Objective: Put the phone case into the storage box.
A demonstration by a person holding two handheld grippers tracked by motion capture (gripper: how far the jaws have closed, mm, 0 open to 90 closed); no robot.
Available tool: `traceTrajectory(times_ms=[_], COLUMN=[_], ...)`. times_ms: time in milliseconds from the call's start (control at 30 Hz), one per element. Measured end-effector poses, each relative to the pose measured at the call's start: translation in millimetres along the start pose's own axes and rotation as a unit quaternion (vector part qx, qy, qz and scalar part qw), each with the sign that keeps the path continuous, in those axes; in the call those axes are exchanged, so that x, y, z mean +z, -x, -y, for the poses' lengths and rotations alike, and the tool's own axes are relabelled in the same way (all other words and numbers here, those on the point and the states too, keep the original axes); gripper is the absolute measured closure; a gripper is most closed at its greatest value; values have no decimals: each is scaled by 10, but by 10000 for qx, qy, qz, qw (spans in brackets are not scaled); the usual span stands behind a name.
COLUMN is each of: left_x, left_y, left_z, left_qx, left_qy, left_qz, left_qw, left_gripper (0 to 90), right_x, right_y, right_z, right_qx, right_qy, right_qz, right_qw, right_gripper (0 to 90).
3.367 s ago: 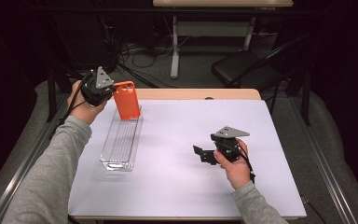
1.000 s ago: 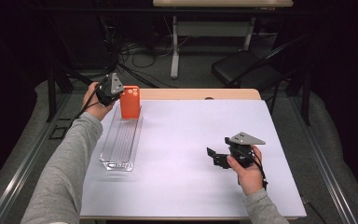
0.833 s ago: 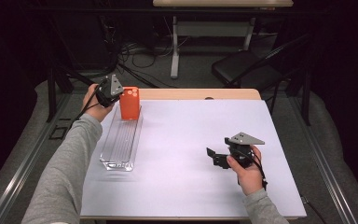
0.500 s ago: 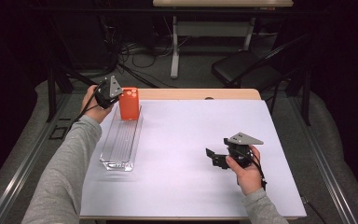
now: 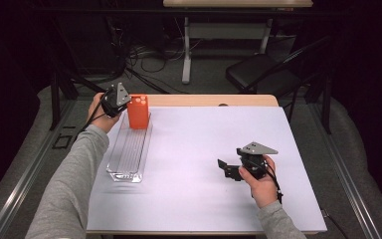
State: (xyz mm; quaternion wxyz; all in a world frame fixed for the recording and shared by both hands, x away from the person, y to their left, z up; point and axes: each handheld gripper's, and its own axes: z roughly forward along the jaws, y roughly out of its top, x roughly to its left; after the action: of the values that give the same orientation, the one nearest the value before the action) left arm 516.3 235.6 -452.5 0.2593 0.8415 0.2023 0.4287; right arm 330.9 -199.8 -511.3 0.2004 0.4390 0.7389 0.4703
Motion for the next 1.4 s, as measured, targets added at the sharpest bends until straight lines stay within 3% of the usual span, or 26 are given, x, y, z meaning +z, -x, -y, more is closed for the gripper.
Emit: traceTrajectory(times_ms=[267,600,1400], left_x=[1,21,49], left_y=[2,-42,-49], left_z=[15,74,75], left_qx=[199,129,-36], left_qy=[-64,-214,-241], left_qz=[-60,-101,-107], left_qw=[9998,9996,9996], left_gripper=[801,788,721], right_x=[2,10,19], right_y=[-5,-2,7], right_z=[1,6,11], right_qx=[2,26,20], right_qy=[-6,-9,-6], right_qz=[-11,-1,-4], right_qw=[10000,10000,10000], right_gripper=[156,156,156])
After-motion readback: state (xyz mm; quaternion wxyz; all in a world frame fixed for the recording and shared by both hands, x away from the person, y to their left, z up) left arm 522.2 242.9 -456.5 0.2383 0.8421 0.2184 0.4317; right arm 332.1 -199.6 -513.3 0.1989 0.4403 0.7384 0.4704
